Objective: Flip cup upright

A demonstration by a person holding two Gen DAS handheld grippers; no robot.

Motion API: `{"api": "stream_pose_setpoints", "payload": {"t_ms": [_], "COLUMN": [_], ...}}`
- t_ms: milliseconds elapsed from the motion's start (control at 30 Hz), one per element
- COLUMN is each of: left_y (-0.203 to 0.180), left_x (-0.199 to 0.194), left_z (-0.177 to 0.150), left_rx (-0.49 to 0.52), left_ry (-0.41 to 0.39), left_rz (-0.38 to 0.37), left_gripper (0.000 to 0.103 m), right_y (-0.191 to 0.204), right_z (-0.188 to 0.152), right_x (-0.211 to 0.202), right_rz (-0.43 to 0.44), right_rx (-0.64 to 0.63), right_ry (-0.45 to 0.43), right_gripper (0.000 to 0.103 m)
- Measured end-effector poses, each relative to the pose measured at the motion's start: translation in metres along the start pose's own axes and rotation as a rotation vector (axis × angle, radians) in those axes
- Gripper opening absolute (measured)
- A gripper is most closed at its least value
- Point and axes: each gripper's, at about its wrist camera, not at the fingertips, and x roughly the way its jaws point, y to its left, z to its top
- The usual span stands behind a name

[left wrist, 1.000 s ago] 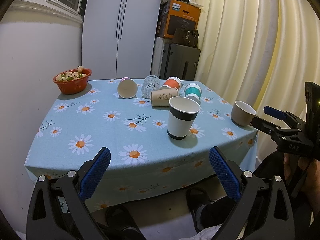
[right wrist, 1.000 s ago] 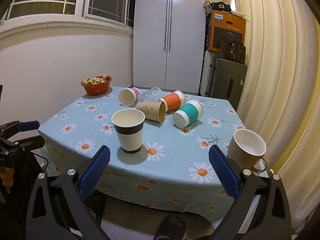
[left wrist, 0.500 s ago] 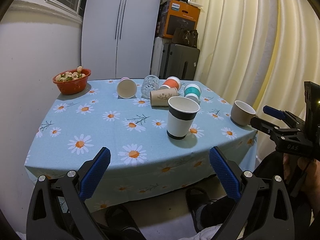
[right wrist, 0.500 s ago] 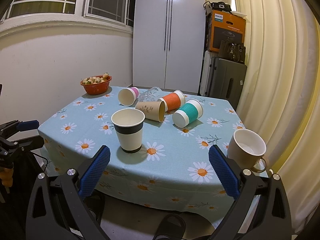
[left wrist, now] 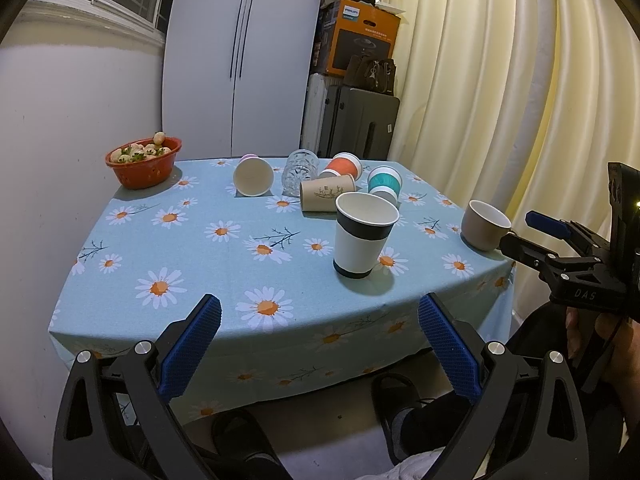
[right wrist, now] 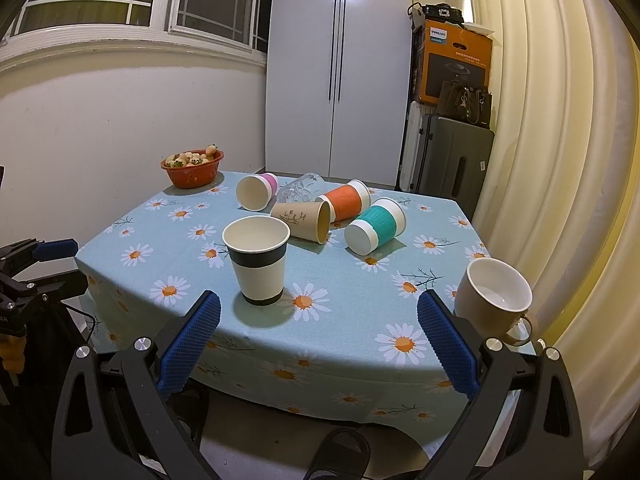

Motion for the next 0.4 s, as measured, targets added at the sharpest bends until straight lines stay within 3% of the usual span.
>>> {"api": "stream_pose_setpoints", "payload": {"t_ms": [400], "left_y": [-0.0017], "left_x": [0.0015], "left_z": [0.0003], "left_rx": [0.009], "left_ry": [0.002], "left_rz": [0.006], "left_gripper": [0.096], "right_y": [0.0003], "right_z": [0.0004], "right_x": [-0.0001], "right_rz": [0.000], "right_rx": [-0.002], "right_ry": [0.000], "right_gripper": [0.098]}}
